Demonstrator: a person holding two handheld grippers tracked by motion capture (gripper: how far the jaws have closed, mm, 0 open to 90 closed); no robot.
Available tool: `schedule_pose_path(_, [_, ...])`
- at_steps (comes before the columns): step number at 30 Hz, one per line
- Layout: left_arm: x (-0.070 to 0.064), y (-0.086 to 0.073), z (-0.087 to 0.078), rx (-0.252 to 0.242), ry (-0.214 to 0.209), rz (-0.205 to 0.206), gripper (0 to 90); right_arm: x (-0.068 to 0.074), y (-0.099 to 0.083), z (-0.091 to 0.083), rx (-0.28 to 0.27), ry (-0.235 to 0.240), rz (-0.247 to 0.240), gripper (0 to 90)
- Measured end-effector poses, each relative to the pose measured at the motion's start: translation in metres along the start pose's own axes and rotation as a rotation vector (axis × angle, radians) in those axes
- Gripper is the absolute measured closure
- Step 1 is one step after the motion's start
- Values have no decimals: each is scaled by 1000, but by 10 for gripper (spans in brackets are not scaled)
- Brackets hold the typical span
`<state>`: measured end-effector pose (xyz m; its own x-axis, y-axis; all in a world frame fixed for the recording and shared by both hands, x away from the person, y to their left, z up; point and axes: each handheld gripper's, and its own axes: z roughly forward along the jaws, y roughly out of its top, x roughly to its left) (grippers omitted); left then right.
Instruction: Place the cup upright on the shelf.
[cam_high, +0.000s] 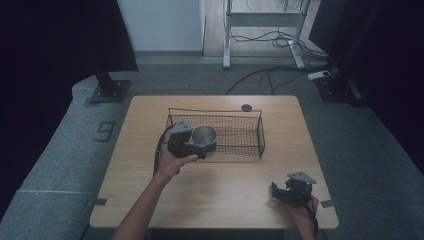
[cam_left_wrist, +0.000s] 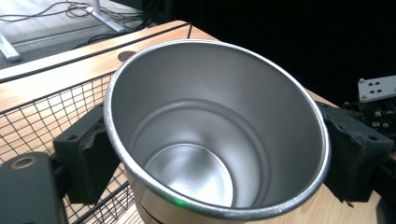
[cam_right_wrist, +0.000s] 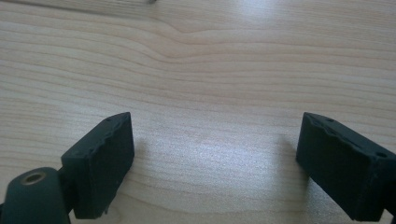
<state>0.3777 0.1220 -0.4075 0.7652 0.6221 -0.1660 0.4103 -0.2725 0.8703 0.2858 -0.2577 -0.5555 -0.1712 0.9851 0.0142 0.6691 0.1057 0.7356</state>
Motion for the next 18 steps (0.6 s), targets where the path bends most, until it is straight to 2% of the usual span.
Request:
schedule_pose_path(12, [13, 0, 4, -3, 30, -26, 117, 0, 0, 0, -3, -2, 0, 112])
schedule_pose_path(18, [20, -1, 9, 10, 43, -36, 117, 0, 0, 0, -1, -4, 1, 112])
